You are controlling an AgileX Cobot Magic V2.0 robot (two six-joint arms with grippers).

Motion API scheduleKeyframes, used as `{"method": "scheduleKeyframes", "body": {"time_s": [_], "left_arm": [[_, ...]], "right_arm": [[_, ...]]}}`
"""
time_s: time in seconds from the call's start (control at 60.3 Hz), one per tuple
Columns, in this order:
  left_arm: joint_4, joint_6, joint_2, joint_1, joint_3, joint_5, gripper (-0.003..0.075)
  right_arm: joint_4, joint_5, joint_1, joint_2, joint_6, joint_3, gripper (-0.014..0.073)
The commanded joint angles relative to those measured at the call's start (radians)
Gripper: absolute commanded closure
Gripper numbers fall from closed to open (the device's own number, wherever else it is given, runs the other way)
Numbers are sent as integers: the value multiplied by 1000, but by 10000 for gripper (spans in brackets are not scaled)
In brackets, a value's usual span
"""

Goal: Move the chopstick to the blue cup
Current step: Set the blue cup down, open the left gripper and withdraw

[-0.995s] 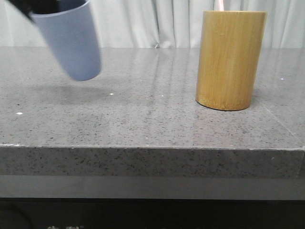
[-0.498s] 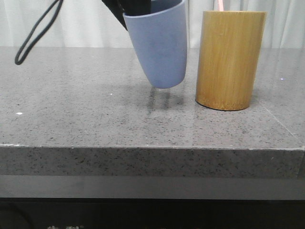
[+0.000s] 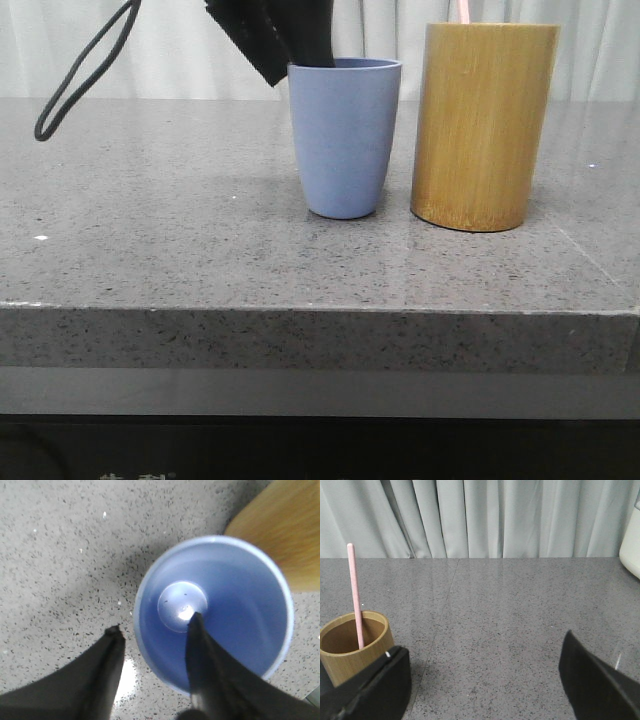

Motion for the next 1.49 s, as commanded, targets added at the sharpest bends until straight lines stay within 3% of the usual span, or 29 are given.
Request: {"method": "scheduleKeyframes", "body": {"time_s": [0.0, 0.232, 0.332, 0.63, 0.763, 1.045, 1.277, 1.476], "left_arm": [[-7, -3, -58, -8, -53, 20, 353], [-9, -5, -160, -8, -55, 20, 341], [16, -1, -225, 8, -36, 20, 372], [105, 1, -404, 177, 115, 18, 741], [105, -14, -507, 273, 232, -45, 739], [94, -84, -810, 483, 616, -320, 739], [91, -84, -1129, 505, 983, -616, 739], [91, -84, -1423, 505, 1234, -736, 739]], "right_arm": [[-8, -81, 3, 14, 0, -34, -21], [-8, -81, 3, 14, 0, -34, -21], [-8, -81, 3, 14, 0, -34, -21], [-8, -81, 3, 14, 0, -34, -21], [-8, -81, 3, 14, 0, -34, -21], [-8, -81, 3, 14, 0, -34, -21], [-8, -84, 3, 16, 0, -34, -21], [-8, -94, 3, 26, 0, -34, -21]]}}
